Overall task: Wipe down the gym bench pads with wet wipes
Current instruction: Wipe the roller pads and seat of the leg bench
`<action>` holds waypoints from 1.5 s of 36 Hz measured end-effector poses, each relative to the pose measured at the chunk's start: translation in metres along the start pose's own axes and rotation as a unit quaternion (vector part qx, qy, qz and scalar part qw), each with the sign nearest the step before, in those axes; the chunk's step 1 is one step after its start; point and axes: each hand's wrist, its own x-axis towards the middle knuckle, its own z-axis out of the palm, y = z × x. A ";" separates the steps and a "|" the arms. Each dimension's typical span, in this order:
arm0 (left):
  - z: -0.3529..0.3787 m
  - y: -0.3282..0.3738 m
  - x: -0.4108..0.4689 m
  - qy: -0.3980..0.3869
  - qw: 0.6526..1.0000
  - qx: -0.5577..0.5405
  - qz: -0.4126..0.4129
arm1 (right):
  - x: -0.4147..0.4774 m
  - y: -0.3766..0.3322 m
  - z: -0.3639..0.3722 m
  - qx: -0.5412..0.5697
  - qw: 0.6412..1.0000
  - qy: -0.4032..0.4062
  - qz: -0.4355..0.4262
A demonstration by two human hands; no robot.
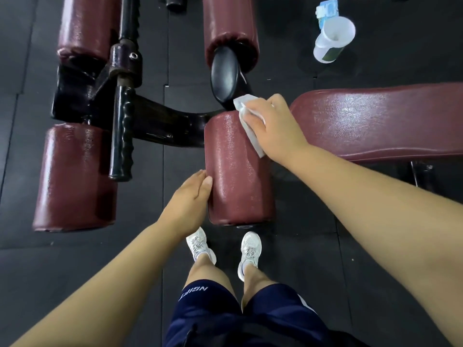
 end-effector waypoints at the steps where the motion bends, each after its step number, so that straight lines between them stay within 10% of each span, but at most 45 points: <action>1: -0.001 0.007 -0.001 0.019 1.000 0.008 0.013 | -0.003 -0.001 -0.001 0.002 1.000 -0.007 0.004; 12: 0.001 0.040 -0.001 0.038 0.987 0.139 0.078 | -0.143 0.012 -0.016 0.012 0.984 -0.148 -0.095; 23: -0.005 0.008 0.015 -0.024 0.997 -0.069 -0.001 | -0.021 0.009 0.005 0.001 1.000 -0.011 -0.025; 30: -0.009 0.006 0.016 -0.009 1.000 -0.010 0.001 | -0.006 0.001 -0.003 -0.018 0.999 -0.030 -0.006; 44: -0.031 0.029 -0.020 -0.061 0.974 0.219 0.015 | -0.104 0.003 -0.048 -0.038 0.969 -0.240 -0.034; 54: -0.068 0.027 -0.051 -0.112 0.936 0.334 -0.005 | -0.054 -0.047 -0.084 -0.288 0.877 -0.384 -0.019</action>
